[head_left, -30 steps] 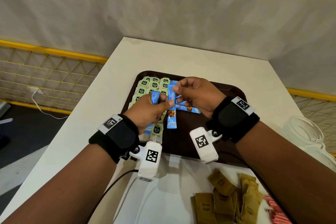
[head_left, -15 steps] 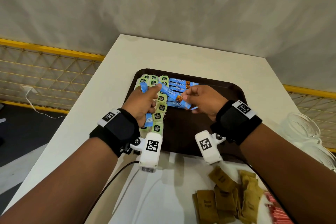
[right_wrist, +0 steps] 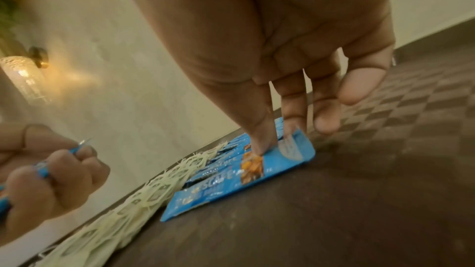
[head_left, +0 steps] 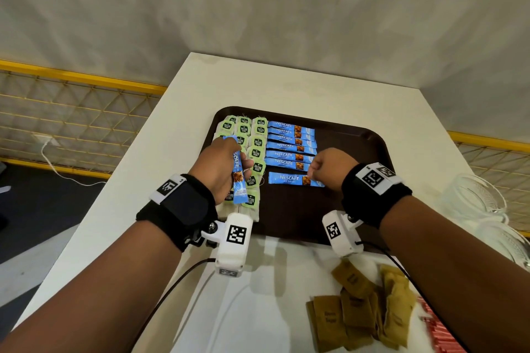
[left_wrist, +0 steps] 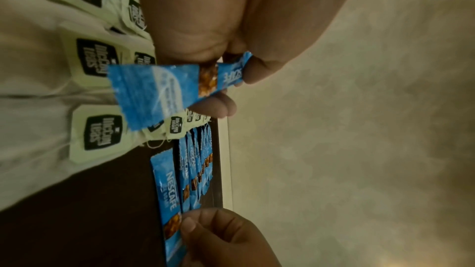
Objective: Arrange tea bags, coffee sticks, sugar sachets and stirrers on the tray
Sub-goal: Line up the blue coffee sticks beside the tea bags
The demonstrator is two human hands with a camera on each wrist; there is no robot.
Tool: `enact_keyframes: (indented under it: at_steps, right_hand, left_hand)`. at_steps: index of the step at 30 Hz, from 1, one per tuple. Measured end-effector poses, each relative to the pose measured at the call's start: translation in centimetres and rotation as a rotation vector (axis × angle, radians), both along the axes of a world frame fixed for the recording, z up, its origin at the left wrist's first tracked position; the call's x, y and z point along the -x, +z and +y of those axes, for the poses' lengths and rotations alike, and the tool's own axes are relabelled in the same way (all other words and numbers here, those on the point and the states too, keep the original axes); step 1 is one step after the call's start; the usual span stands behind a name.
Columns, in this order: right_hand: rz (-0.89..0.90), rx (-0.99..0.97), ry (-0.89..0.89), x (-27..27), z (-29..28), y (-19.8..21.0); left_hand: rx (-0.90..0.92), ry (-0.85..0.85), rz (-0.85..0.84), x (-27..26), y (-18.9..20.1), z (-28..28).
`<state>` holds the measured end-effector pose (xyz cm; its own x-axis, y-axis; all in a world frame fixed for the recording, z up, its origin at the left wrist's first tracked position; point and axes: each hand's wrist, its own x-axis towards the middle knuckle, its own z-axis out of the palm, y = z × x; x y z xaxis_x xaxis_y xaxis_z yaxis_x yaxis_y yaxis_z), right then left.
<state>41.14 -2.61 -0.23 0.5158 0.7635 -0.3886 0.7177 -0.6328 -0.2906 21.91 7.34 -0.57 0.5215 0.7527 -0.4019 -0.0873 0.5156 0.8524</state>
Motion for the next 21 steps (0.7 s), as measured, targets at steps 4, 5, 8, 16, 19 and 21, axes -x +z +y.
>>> enact_keyframes:
  at_steps: [4, 5, 8, 16, 19, 21]
  right_hand:
    - [-0.084, -0.073, 0.009, 0.2, 0.1, 0.5]
    - [-0.076, -0.071, 0.034, 0.4, 0.1, 0.8]
    - [-0.069, 0.055, 0.134, 1.3, 0.5, 1.4]
    - [-0.102, 0.085, 0.175, 1.6, 2.0, 0.9]
    - [-0.136, 0.085, 0.205, 1.4, 2.3, 0.7]
    - [-0.147, 0.012, 0.182, 1.2, 2.2, 0.6]
  left_hand:
    - [-0.102, -0.027, 0.04, 0.1, -0.1, -0.1]
    - [-0.114, -0.027, 0.044, 0.1, -0.2, -0.1]
    - [-0.16, -0.033, 0.076, 0.2, -0.3, -0.1]
    - [-0.278, -0.08, 0.15, 0.7, -0.7, -0.2]
    - [-0.256, -0.078, 0.092, 1.0, -0.6, -0.4]
    - [-0.234, -0.078, 0.043, 1.1, -0.5, -0.5]
